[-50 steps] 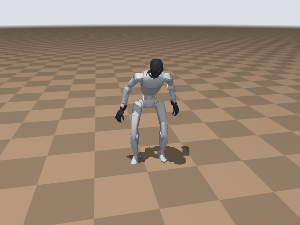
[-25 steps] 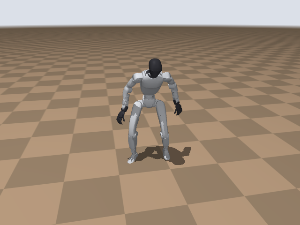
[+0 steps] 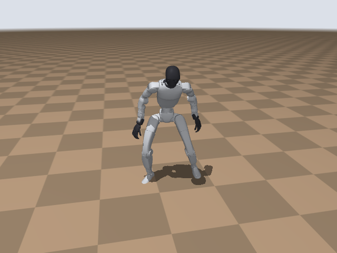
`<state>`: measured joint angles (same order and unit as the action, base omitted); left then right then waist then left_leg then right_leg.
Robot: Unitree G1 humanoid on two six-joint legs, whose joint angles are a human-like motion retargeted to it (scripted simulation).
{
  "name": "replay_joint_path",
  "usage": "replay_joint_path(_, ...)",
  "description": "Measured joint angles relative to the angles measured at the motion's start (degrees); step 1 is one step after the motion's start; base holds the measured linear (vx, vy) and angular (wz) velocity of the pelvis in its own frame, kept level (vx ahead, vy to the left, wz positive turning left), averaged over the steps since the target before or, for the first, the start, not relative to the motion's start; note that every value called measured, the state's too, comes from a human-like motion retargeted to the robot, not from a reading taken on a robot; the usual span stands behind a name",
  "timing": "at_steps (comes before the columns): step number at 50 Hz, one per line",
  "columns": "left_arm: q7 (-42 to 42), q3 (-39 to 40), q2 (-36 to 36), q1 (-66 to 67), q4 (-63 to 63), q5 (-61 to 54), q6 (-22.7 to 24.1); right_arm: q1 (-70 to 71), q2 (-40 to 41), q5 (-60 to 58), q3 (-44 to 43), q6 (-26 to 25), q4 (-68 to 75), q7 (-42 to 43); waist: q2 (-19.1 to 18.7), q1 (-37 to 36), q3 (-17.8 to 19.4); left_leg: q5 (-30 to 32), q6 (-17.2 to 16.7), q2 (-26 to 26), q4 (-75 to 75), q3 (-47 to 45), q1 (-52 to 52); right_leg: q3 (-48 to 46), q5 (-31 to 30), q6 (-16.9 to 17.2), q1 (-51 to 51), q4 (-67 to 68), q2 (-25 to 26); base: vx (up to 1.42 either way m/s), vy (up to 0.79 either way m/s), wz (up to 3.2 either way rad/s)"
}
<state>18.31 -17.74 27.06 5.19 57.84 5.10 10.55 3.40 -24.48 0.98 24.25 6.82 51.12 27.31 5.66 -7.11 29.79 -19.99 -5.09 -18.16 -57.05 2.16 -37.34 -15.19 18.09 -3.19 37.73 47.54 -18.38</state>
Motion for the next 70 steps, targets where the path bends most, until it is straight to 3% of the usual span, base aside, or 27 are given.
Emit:
replay_joint_path(3,-1.1,0.63,-1.19,1.47,-0.74,3.52,0.47,0.26,-0.25,-0.58,-1.1,1.71,-1.4,1.43,0.9,-0.23,0.0,-7.72,-0.82,5.84,-5.3,-1.59,-1.97,-0.9,0.08,0.25,-1.07,-0.03,0.66,0.11,-0.41,0.14)
replay_joint_path(7,-2.42,0.43,-2.99,1.52,-0.73,5.21,0.5,0.07,0.25,-1.02,-3.01,2.23,-2.25,2.49,0.07,-0.4,0.0,-5.83,-0.08,11.55,3.82,-4.03,-0.75,-3.27,-2.81,1.53,-1.58,0.82,3.53,0.06,-0.36,0.11)
replay_joint_path(10,-2.97,-1.36,-4.16,1.05,0.0,2.88,1.28,-0.96,0.68,-0.13,-4.72,2.15,-3.07,0.11,-1.42,0.64,0.0,-3.93,5.51,10.18,7.23,-1.35,0.65,1.83,-9.19,5.77,3.68,10.7,6.72,0.07,-0.34,0.08)
replay_joint_path(13,-2.5,-4.63,-3.44,-0.27,0.93,0.53,1.88,-1.86,1.17,1.42,-4.6,2.31,-3.63,-1.5,-2.01,0.51,0.0,-3.59,3.12,5.72,3.14,1.09,-0.02,9.17,-8.14,9.25,8.41,20.75,9.89,0.11,-0.4,-0.17)
replay_joint_path(15,-1.42,-6.54,-2.57,-1.85,1.23,-0.28,1.66,-2.56,1.33,2.0,-4.33,2.36,-3.85,-1.53,-2.48,0.5,0.0,-4.5,1.16,3.67,2.56,2.47,0.3,9.01,-1.71,6.89,9.31,25.24,6.18,0.13,-0.43,0.12)
replay_joint_path(18,-0.2,-7.43,-1.94,-5.33,1.77,-2.64,1.07,-3.94,0.89,1.79,-4.14,1.73,-3.47,-2.52,-3.57,1.69,0.0,-4.58,-0.78,3.45,3.42,5.79,0.78,7.29,6.23,1.57,7.08,24.19,-3.23,0.12,-0.49,0.7)
replay_joint_path(21,0.93,-5.48,-1.53,-8.0,1.38,-5.59,-0.3,-3.6,0.66,1.94,-2.9,-0.16,-1.33,-3.05,-3.34,1.91,0.0,-3.45,-1.55,3.38,5.4,7.42,2.0,7.18,5.13,1.05,1.19,9.06,-6.41,0.1,-0.6,0.48)
replay_joint_path(23,1.61,-3.51,-0.88,-8.5,0.59,-6.48,-1.5,-2.2,0.94,2.23,-1.19,-1.37,0.85,-2.8,-2.85,1.59,0.0,-2.16,-1.05,2.3,6.45,7.9,2.96,7.11,1.81,0.79,-1.6,2.68,-5.58,0.1,-0.65,-0.02)
replay_joint_path(27,1.61,0.04,0.31,-7.21,-0.19,-7.94,-2.07,1.97,1.22,1.39,2.0,-2.15,3.56,-1.48,-1.97,1.13,0.0,2.25,1.05,-2.08,6.02,5.95,3.48,5.3,1.81,2.91,-0.3,7.11,-3.07,0.08,-0.58,-0.46)
replay_joint_path(30,0.81,0.75,1.38,-6.27,-0.13,-4.91,-2.89,4.13,0.46,1.39,2.78,-1.15,2.37,-0.3,0.06,1.25,0.0,-2.03,0.22,-0.24,-0.41,4.19,1.41,4.85,3.38,0.1,-0.99,5.89,-0.75,0.06,-0.48,-0.34)
replay_joint_path(32,0.16,-0.98,2.59,-6.91,0.71,0.89,-2.9,3.63,-0.25,0.73,1.96,0.22,0.37,-0.02,1.07,2.15,0.0,-6.69,-0.08,2.18,-5.84,0.93,-0.49,3.66,2.87,0.45,-1.87,5.09,-0.23,0.06,-0.39,0.21)
replay_joint_path(35,-0.2,-6.29,5.0,-10.77,4.06,13.11,-3.21,0.77,-0.88,-0.66,-0.18,1.85,-2.14,-0.23,1.86,3.05,0.0,-8.75,-0.2,5.33,-7.73,-5.3,-1.46,0.21,1.67,1.77,-3.6,3.56,0.68,0.04,-0.36,0.37)
replay_joint_path(37,0.25,-9.79,6.07,-14.66,7.09,17.21,-3.4,-1.72,-0.89,-1.68,-1.7,2.15,-2.52,-1.12,1.39,3.18,0.0,-6.86,0.01,7.5,-0.75,-6.11,0.63,-1.47,-0.77,3.28,-3.01,5.48,2.0,0.01,-0.34,0.34)
replay_joint_path(40,1.94,-11.44,7.68,-19.67,9.89,14.17,-2.81,-5.29,-0.91,-3.39,-3.34,1.84,-2.95,-2.82,0.5,4.66,0.0,-6.04,5.02,5.7,3.01,-4.29,1.25,2.9,-6.21,7.41,2.39,14.79,4.64,0.01,-0.34,0.44)
replay_joint_path(42,4.23,-11.1,9.16,-22.75,10.91,9.41,-2.51,-7.52,-0.93,-4.05,-3.98,1.26,-3.72,-2.67,0.23,4.24,0.0,-3.97,3.6,3.21,1.36,-1.98,-0.28,8.64,-5.6,8.83,5.57,19.63,7.43,0.02,-0.38,0.06)
replay_joint_path(44,6.47,-10.08,10.46,-25.05,11.02,6.04,-3.01,-9.72,-0.85,-4.26,-4.81,0.86,-4.62,-1.73,-0.04,4.03,0.0,-3.48,1.75,1.57,1.69,-0.39,-0.57,10.21,-0.77,6.86,6.56,22.55,5.52,0.06,-0.4,0.12)
replay_joint_path(47,8.94,-8.86,10.88,-27.03,10.5,1.12,-4.05,-12.83,-1.17,-4.15,-6.26,-0.19,-5.8,-0.71,-1.01,5.23,0.0,-2.78,-0.04,0.89,4.05,2.22,-0.31,7.64,5.8,2.12,4.16,19.99,-2.33,0.09,-0.45,0.56)
replay_joint_path(50,9.67,-7.06,9.82,-25.64,8.79,-1.38,-4.72,-13.88,-1.32,-4.31,-5.92,-1.79,-4.33,-0.93,-1.15,5.64,0.0,-0.55,-1.04,0.79,6.88,3.34,1.15,4.93,3.11,1.75,-2.31,5.25,-6.26,0.1,-0.54,0.28)
replay_joint_path(53,9.13,-3.73,8.78,-21.14,6.71,0.24,-5.1,-12.65,-0.68,-3.96,-3.9,-1.9,-1.92,-2.22,-1.12,4.34,0.0,0.24,0.17,-1.29,9.43,3.38,3.29,4.23,-0.11,2.02,-4.25,0.98,-4.43,0.11,-0.56,-0.33)
replay_joint_path(56,7.3,-0.21,7.83,-15.69,5.98,3.5,-4.87,-11.38,-0.44,-3.06,-2.74,-0.64,-1.82,-4.33,-0.22,2.65,0.0,-4.19,2.48,-2.16,7.83,2.82,4.55,3.98,-0.85,4.65,-3.04,3.1,-2.22,0.09,-0.49,-0.7)
replay_joint_path(61,3.85,2.52,6.49,-9.61,6.51,10.57,-6.0,-11.39,-0.22,-0.84,-3.57,0.48,-3.71,-6.81,2.85,1.38,0.0,-10.02,3.88,2.61,-4.9,-3.73,2.81,4.17,-0.53,2.23,-4.86,0.09,1.74,0.07,-0.36,-0.5)
replay_joint_path(66,3.85,-5.21,6.55,-9.07,4.67,18.17,-5.45,-12.36,-0.38,-3.5,-4.51,0.57,-2.02,-6.14,2.29,4.31,0.0,-8.1,4.37,7.6,4.13,-10.08,5.19,0.72,-4.88,4.78,-5.81,-0.21,5.29,0.04,-0.25,0.16)
replay_joint_path(68,5.29,-12.25,8.38,-9.86,1.89,21.44,-4.45,-13.4,-1.02,-4.25,-4.76,0.82,-1.8,-5.19,1.24,5.34,0.0,-7.11,6.75,6.88,6.27,-7.85,5.14,1.6,-7.59,5.99,-2.22,5.91,6.13,0.01,-0.23,0.15)
replay_joint_path(70,6.63,-18.96,10.85,-11.49,-0.75,24.46,-3.81,-14.73,-1.22,-4.29,-4.68,0.99,-1.66,-3.94,0.72,5.31,0.0,-6.02,5.88,4.55,4.19,-6.23,3.75,2.98,-6.34,6.25,1.33,12.92,5.47,0.06,-0.26,0.02)
